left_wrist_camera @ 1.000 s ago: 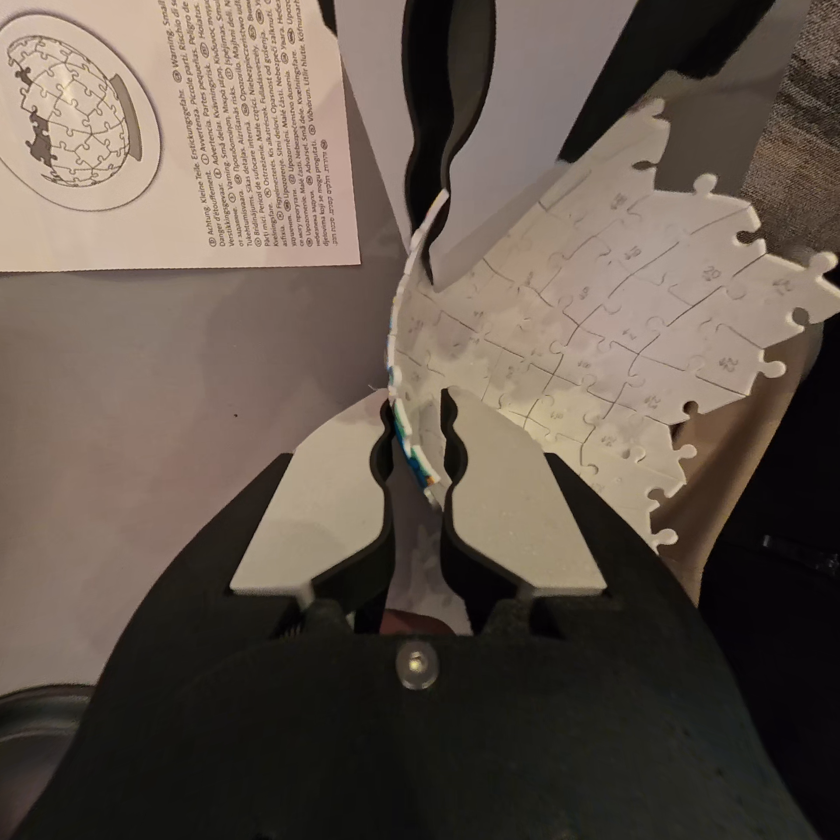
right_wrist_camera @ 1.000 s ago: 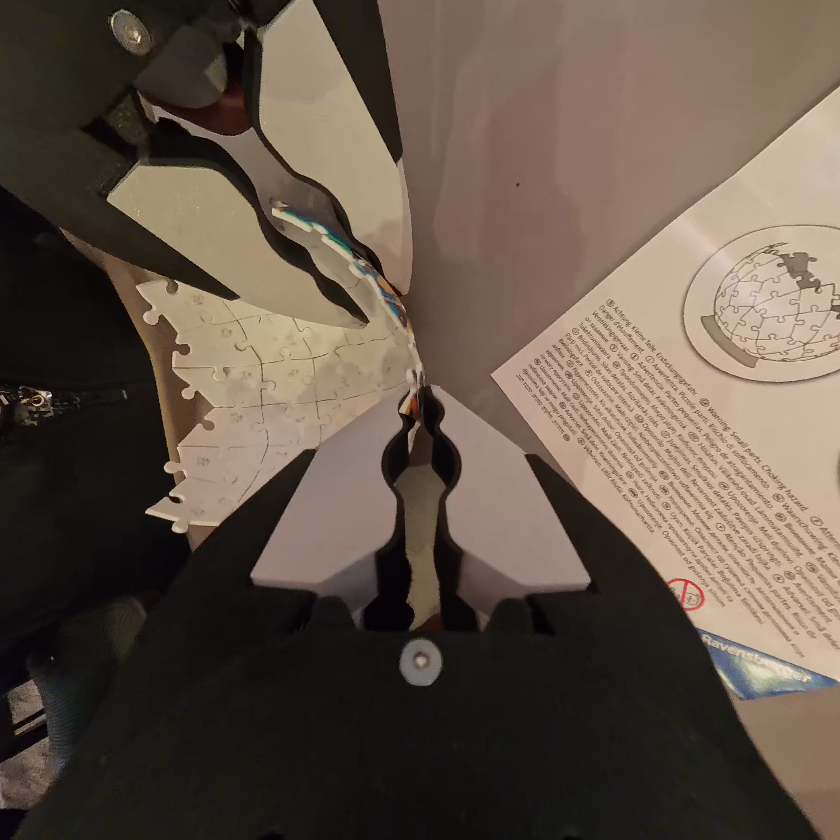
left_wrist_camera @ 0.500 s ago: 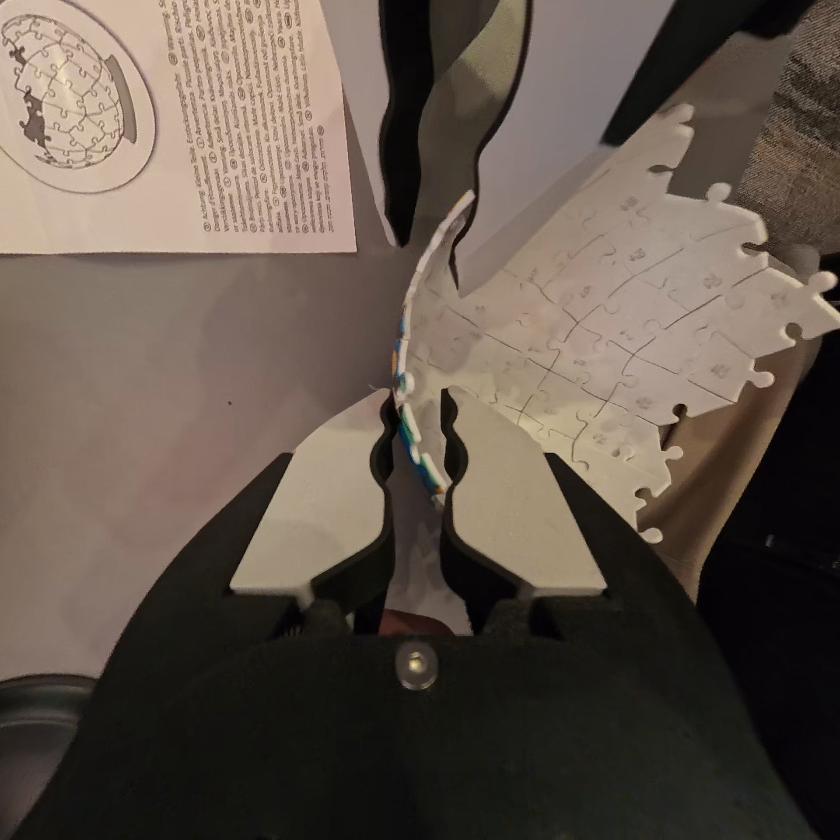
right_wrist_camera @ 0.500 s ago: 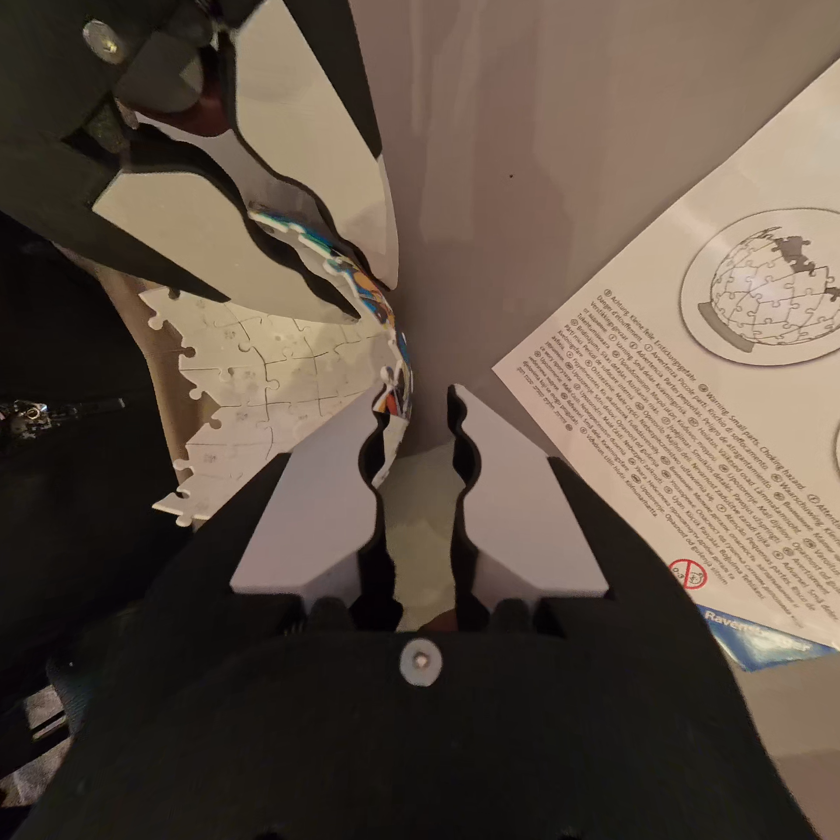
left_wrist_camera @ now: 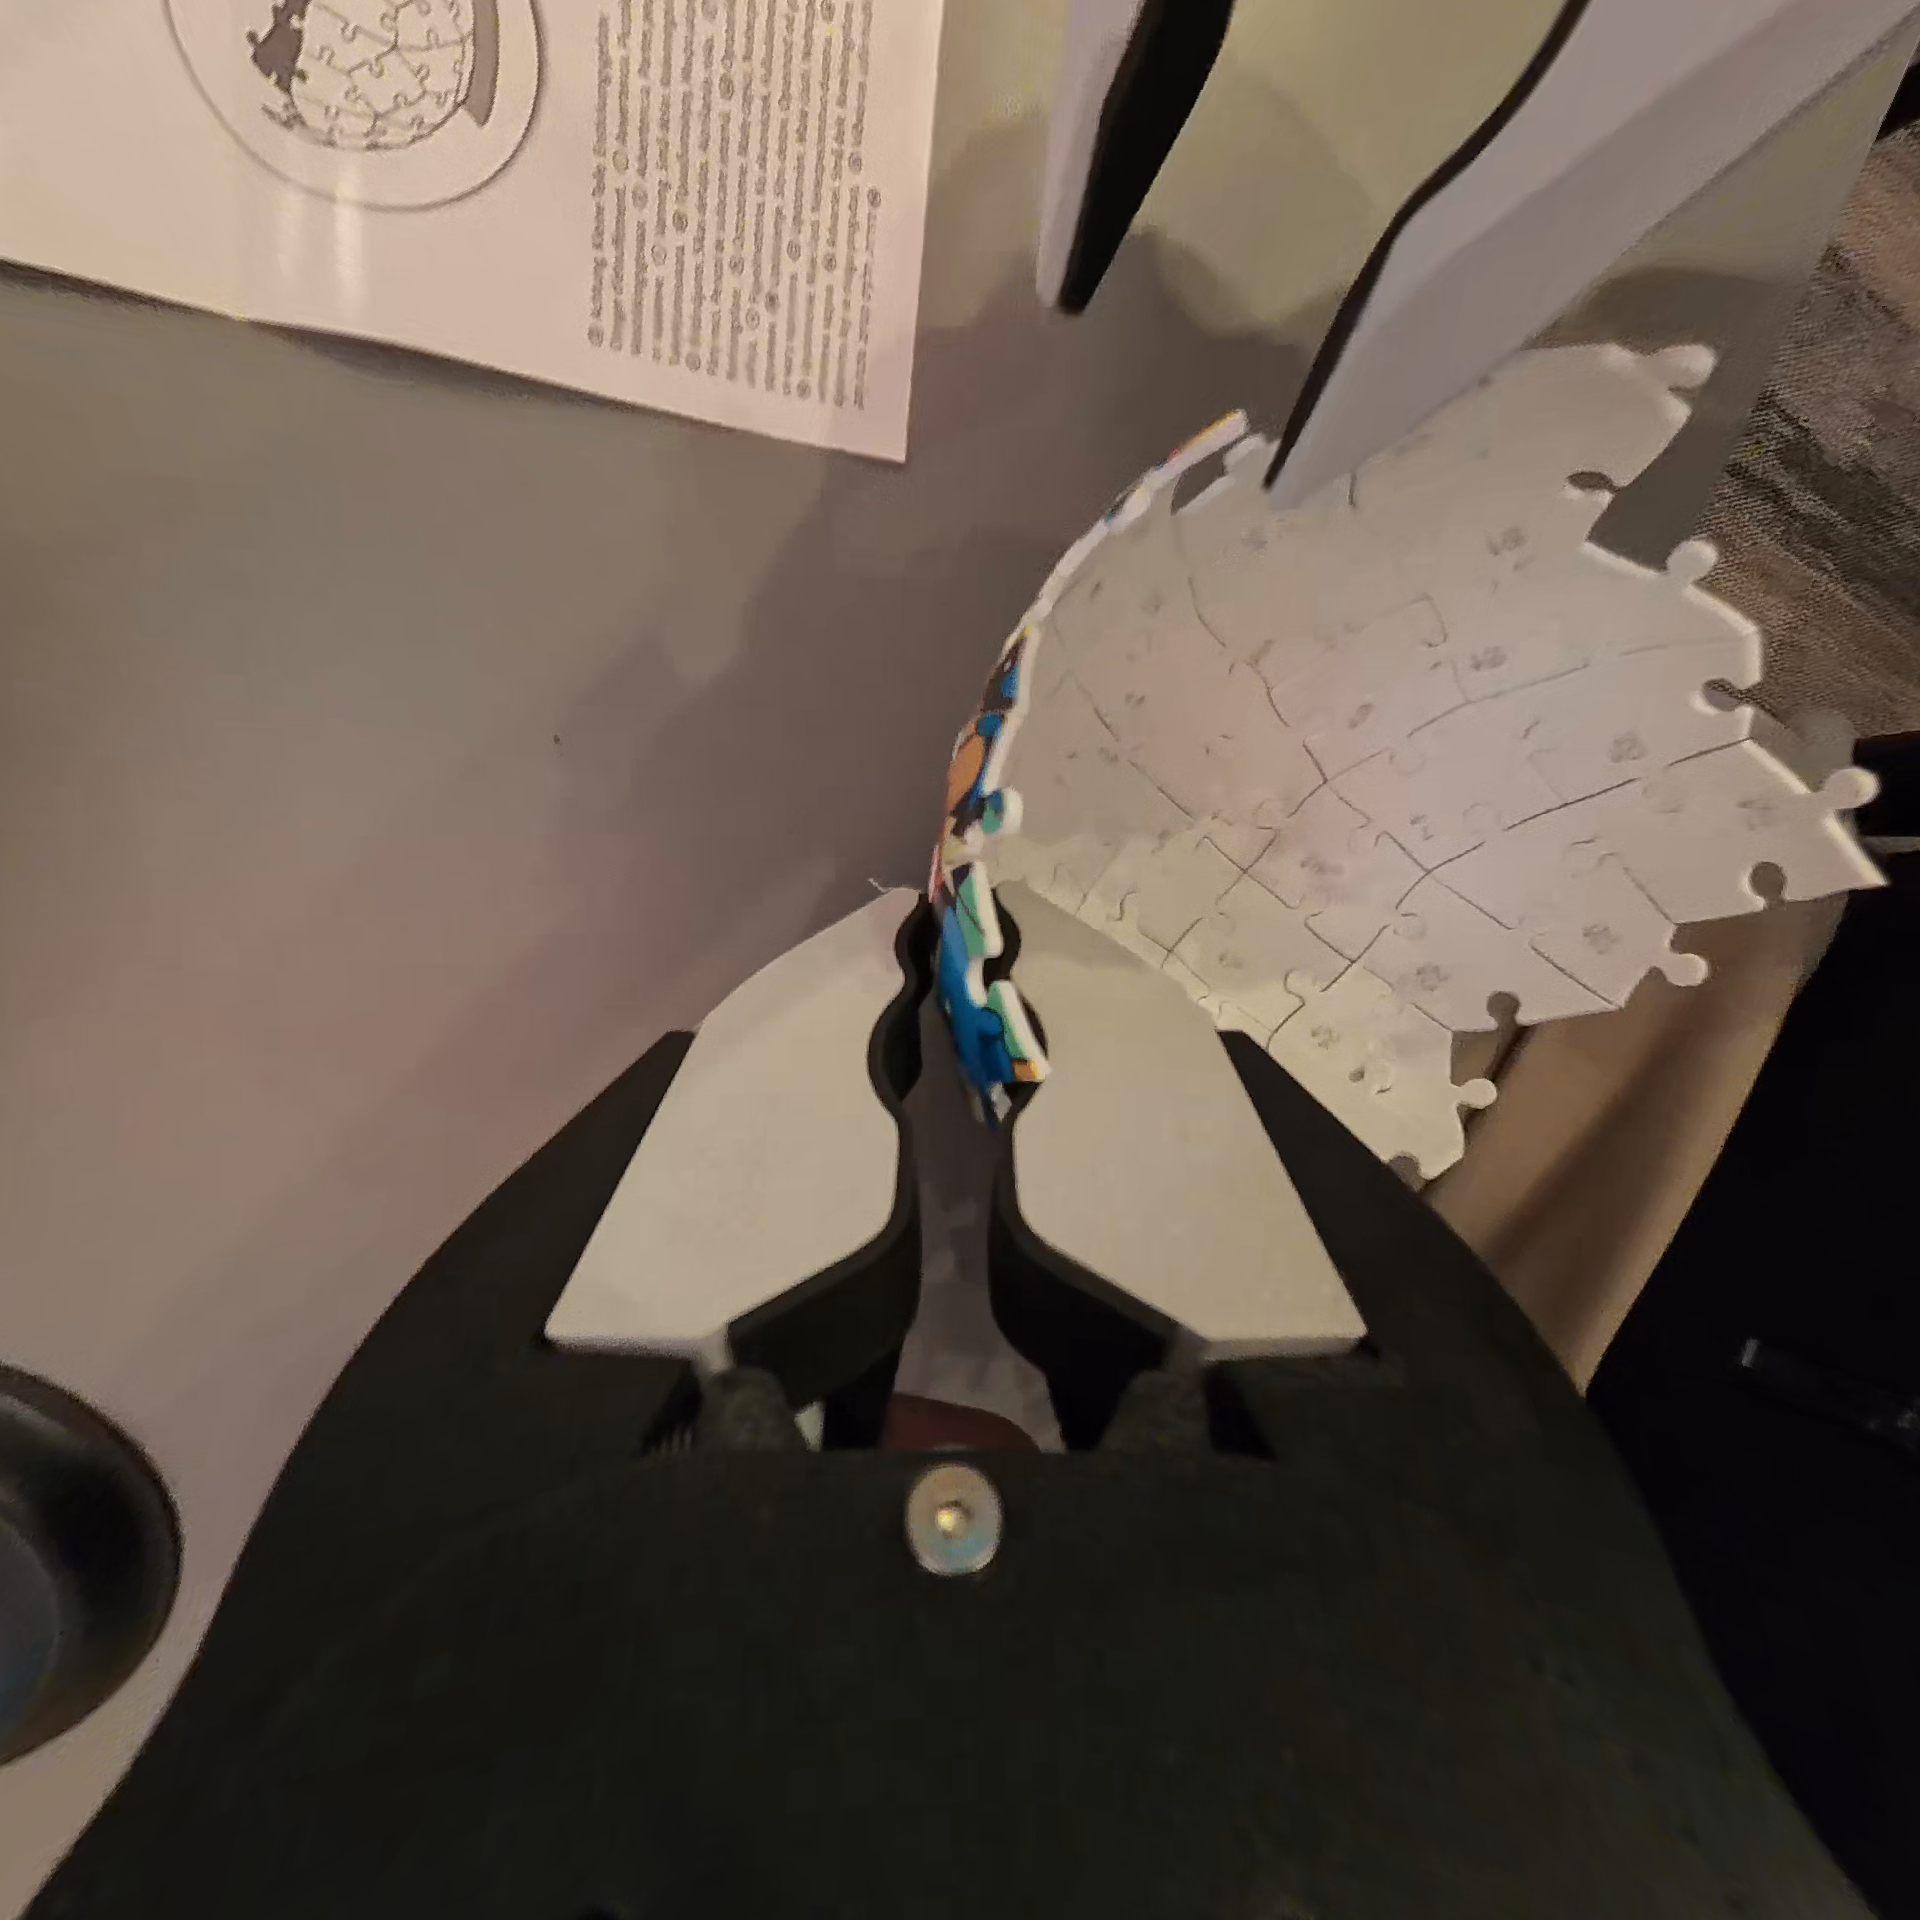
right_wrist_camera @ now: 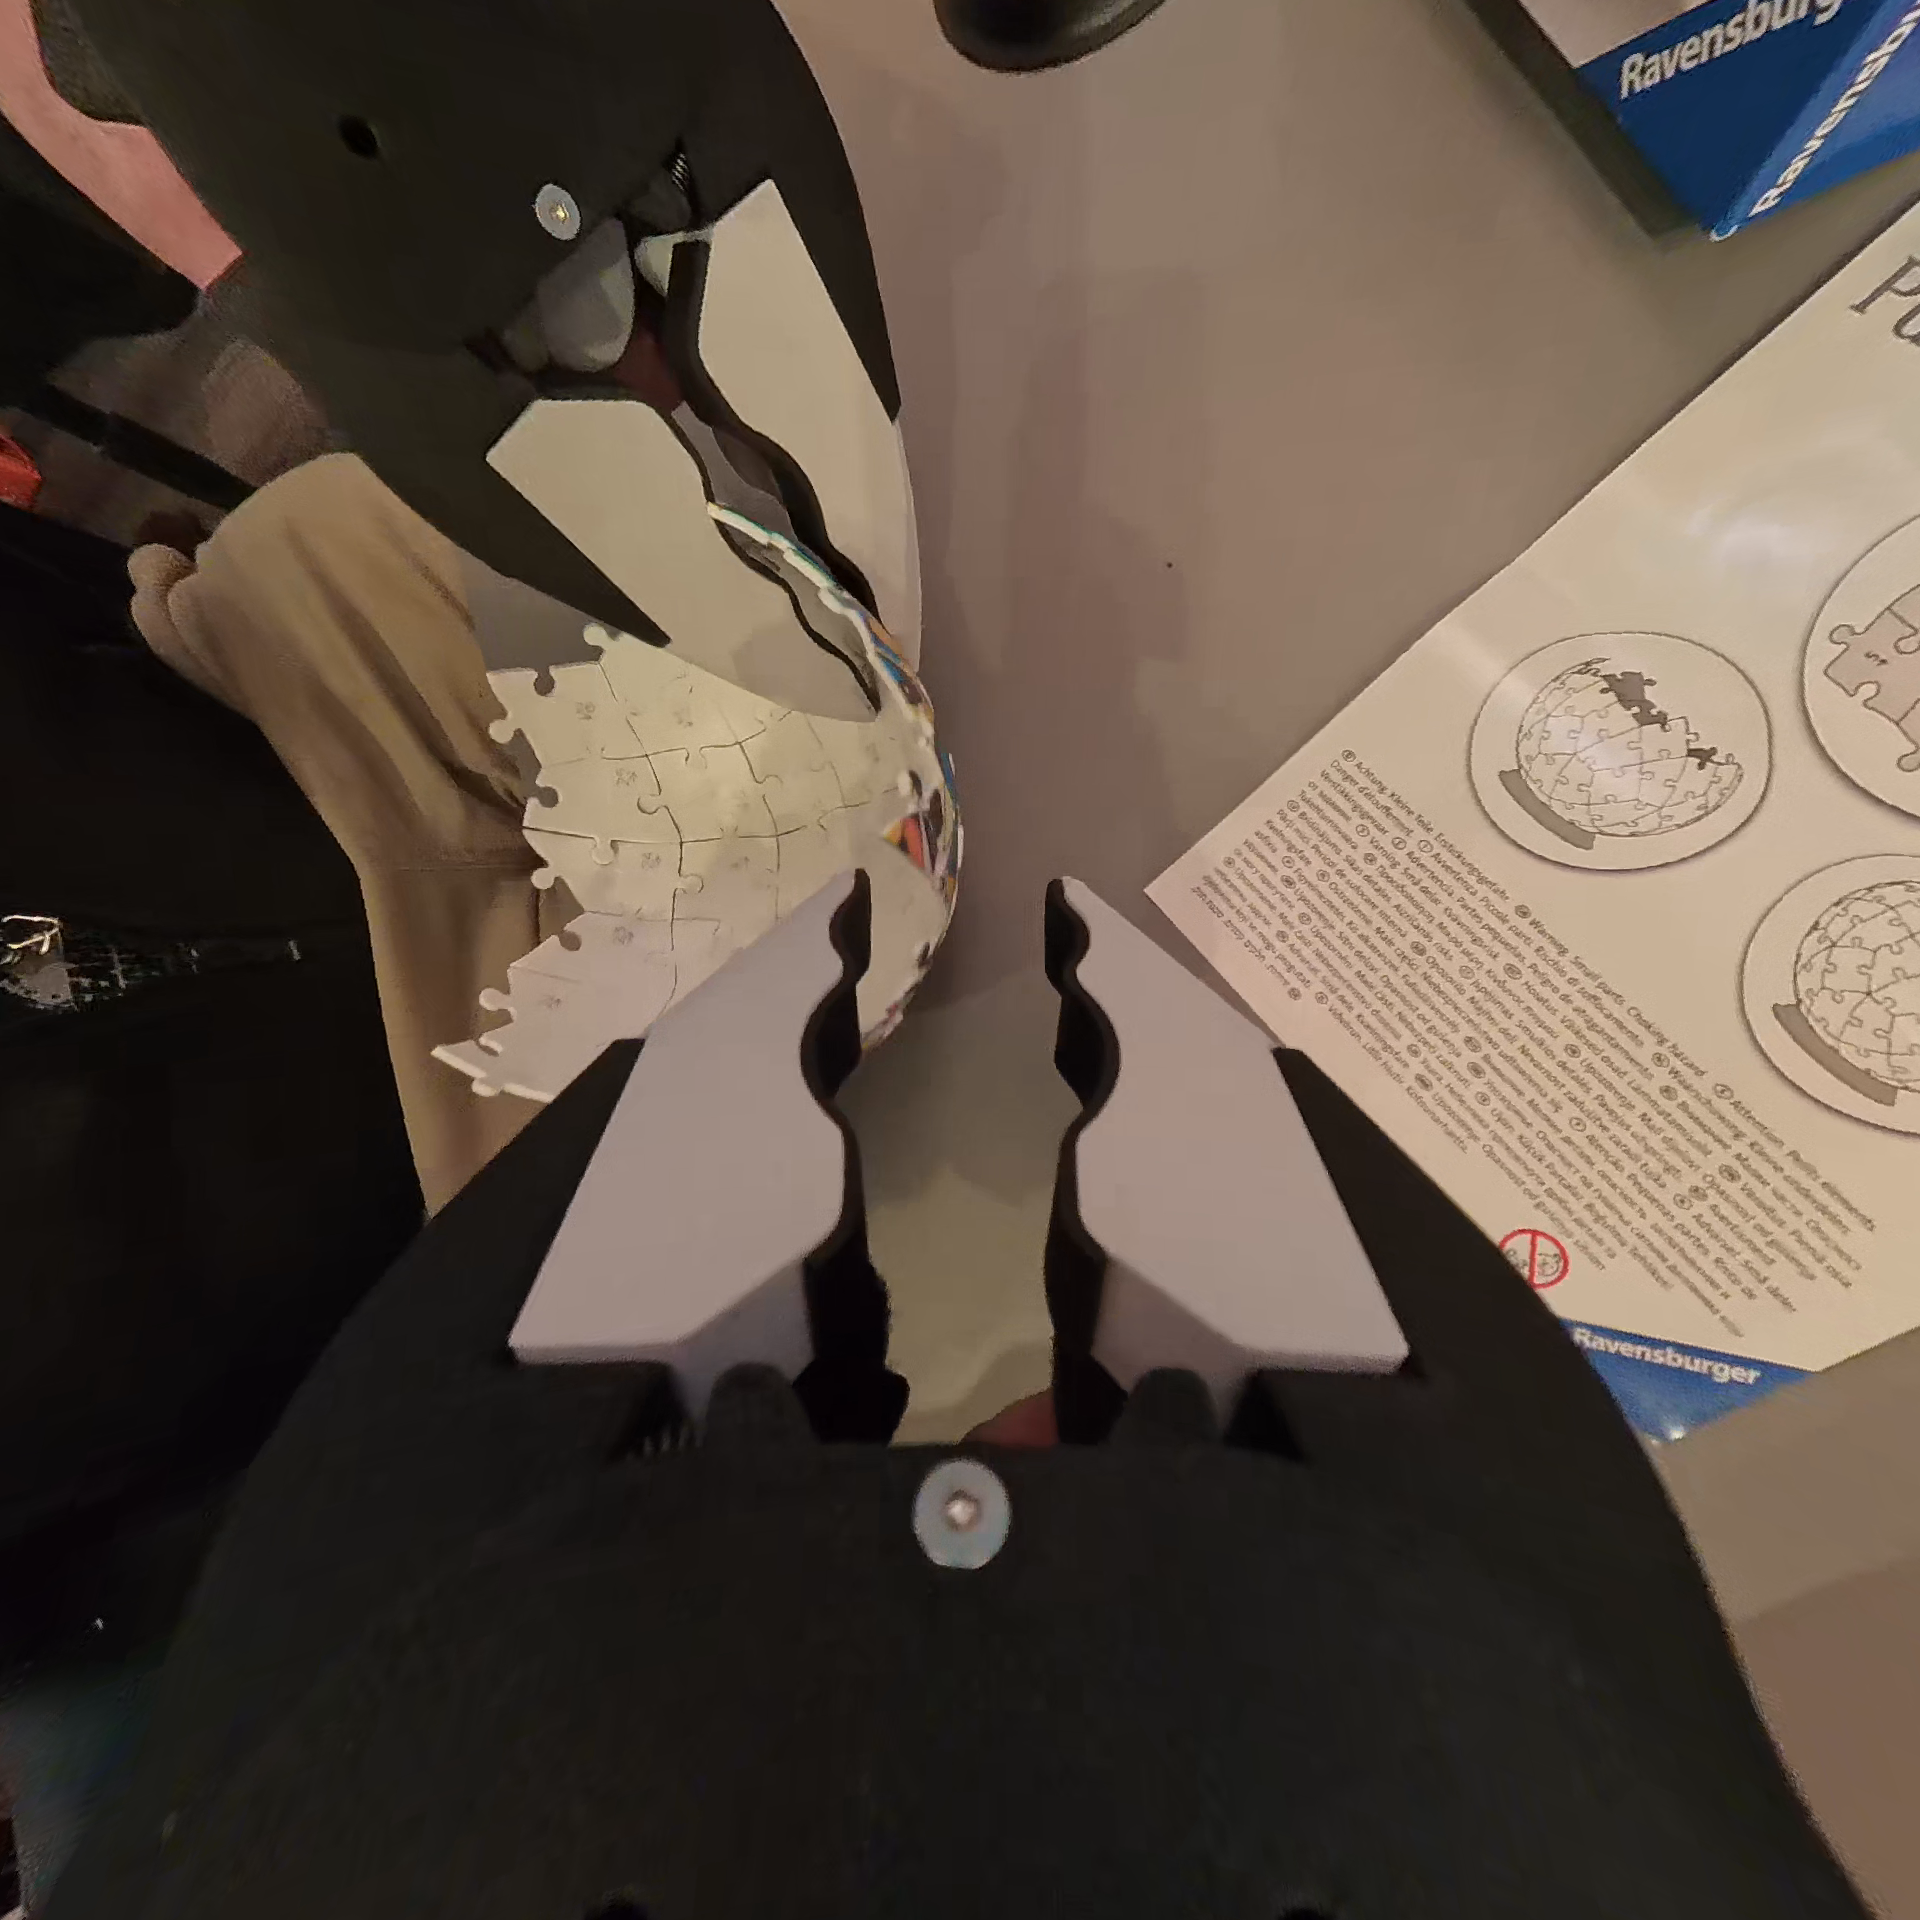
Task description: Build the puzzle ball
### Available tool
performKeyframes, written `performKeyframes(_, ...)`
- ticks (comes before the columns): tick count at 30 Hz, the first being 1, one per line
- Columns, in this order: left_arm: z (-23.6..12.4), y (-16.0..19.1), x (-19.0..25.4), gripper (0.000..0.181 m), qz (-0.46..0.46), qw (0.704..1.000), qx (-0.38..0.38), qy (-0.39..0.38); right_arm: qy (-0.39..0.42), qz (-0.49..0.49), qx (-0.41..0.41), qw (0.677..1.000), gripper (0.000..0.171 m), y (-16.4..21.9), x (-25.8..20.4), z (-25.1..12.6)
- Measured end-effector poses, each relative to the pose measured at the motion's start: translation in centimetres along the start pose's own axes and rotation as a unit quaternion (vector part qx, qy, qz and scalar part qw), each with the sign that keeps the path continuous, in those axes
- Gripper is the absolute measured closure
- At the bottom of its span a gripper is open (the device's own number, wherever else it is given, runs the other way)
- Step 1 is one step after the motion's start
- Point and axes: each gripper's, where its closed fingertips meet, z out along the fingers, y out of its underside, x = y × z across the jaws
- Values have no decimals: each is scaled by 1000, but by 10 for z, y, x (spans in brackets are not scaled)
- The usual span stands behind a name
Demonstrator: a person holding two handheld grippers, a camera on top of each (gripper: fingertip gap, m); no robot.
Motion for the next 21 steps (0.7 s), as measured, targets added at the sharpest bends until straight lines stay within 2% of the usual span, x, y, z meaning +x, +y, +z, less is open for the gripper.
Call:
performKeyframes(1,-2,3,-1,173,-3,1000,-1,-2,5,1,4,1000,140,1,-1,-1)
performKeyframes(13,-17,47,-7,171,-53,998,15,-1,65,21,58,996,141,-3,-21,-18)
performKeyframes(21,-25,54,-6,147,-55,998,40,-3,111,50,116,986,144,-14,-31,-28)
